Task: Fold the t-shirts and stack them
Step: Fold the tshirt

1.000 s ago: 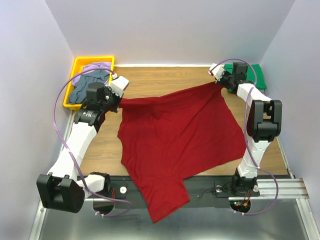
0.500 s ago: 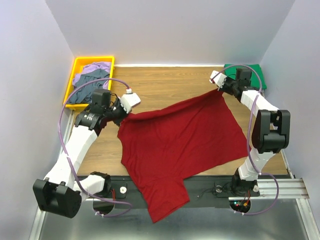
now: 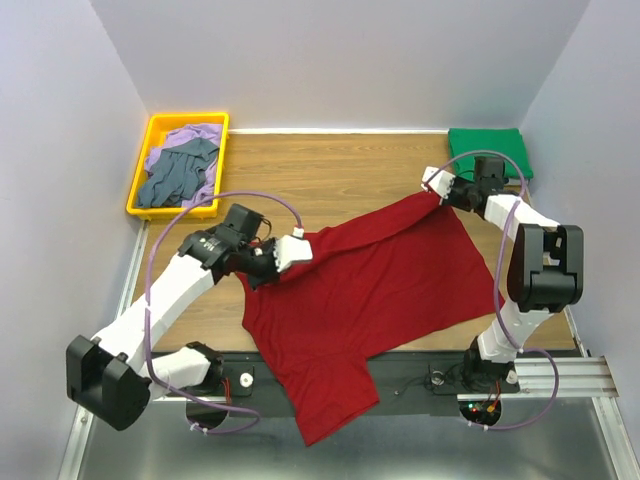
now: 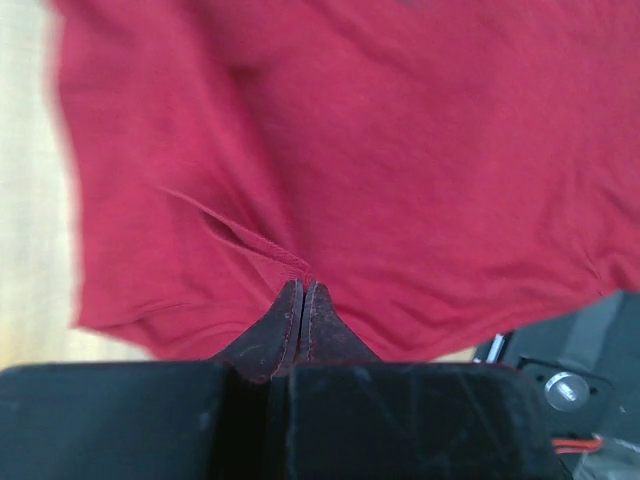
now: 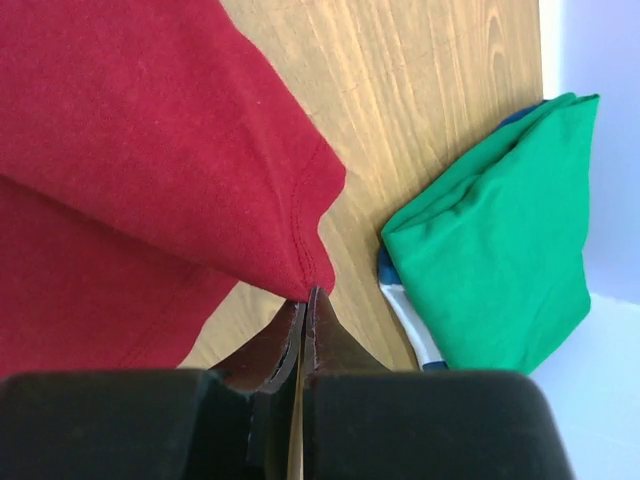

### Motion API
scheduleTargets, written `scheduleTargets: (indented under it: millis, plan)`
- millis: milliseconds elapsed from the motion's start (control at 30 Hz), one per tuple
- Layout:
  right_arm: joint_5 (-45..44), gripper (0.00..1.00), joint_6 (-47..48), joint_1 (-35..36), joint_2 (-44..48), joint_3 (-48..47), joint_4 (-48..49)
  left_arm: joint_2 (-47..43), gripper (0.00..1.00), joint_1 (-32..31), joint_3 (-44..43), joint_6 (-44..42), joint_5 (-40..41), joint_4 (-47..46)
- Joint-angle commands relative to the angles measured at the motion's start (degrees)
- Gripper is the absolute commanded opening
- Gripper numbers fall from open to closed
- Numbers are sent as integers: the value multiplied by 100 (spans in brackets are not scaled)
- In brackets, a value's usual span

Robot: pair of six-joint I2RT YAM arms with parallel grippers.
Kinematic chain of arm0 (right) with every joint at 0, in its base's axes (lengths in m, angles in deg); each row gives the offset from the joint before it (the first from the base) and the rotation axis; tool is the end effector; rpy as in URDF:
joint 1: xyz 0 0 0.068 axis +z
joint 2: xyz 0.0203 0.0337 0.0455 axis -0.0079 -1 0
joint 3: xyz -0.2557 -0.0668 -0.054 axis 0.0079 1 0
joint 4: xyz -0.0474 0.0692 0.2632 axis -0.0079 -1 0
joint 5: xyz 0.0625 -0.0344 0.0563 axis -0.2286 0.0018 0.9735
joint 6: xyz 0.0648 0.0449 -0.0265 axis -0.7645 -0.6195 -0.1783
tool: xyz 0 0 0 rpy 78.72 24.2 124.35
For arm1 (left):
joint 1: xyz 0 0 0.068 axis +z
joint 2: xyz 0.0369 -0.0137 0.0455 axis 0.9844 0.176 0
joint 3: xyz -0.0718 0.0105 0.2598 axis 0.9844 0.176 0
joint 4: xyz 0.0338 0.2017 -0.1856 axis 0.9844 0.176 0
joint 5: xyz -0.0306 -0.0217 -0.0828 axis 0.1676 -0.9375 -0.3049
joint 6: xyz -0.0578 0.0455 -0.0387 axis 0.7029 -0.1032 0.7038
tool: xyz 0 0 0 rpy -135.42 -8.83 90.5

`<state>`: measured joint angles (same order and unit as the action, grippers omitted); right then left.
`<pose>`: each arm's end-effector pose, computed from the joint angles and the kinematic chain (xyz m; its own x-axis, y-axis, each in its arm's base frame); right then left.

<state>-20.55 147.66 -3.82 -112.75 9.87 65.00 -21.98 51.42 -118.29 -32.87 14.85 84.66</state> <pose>0.4191 -0.0087 0.1681 -0.0478 -0.9120 -0.4075 -0.7126 0.3170 -0.6259 0.2065 -0.1501 0.2562 -0.0024 0.7245 -0.6893 0.9659 0.1800 0.1859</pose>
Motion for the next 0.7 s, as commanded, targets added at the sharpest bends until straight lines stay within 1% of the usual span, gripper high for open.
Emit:
scheduleTargets:
  millis: [0,33,100,133,167,200,233,267,300,333,367,400,433,467,533,567,667]
  plan:
    - [116,0,525,-65,332,234,-34,126,0,-187,299,-8,228,38]
    - [90,0,648,-65,341,295,-43,162,0,-188,352,-16,280,11]
    - [20,1,780,-65,324,410,-78,206,7,-205,458,-51,334,-42]
    - [-24,4,816,-65,306,436,-96,197,12,-196,501,-69,325,-42]
    - [-68,10,851,-65,288,445,-122,162,22,-196,502,-95,281,-33]
    - [-164,27,921,-65,280,445,-183,144,34,-196,493,-96,255,-24]
    - [-209,36,947,-65,297,445,-219,127,39,-205,476,-113,237,11]
    - [-226,50,939,-82,315,419,-254,83,47,-188,406,-87,246,46]
    - [-218,53,939,-100,349,384,-298,48,49,-188,353,-52,272,55]
    - [-157,56,930,-161,411,245,-429,-22,50,-48,266,-26,290,11]
    - [-113,57,904,-188,437,156,-508,-49,53,75,204,-25,246,2]
    - [-8,60,808,-214,455,-97,-666,-66,54,215,125,-25,220,-33]
    - [28,61,720,-240,455,-99,-754,-67,55,417,124,-25,193,-103]
    - [54,61,632,-267,386,-395,-860,3,55,802,54,-8,123,-251]
    - [177,61,265,-267,245,-774,-1157,144,55,1199,1,150,105,-498]
    - [256,60,132,-276,70,-1159,-1290,353,55,1532,-77,351,-34,-699]
    - [555,59,-457,-232,-238,-1775,-1712,810,55,1754,-219,782,44,-1245]
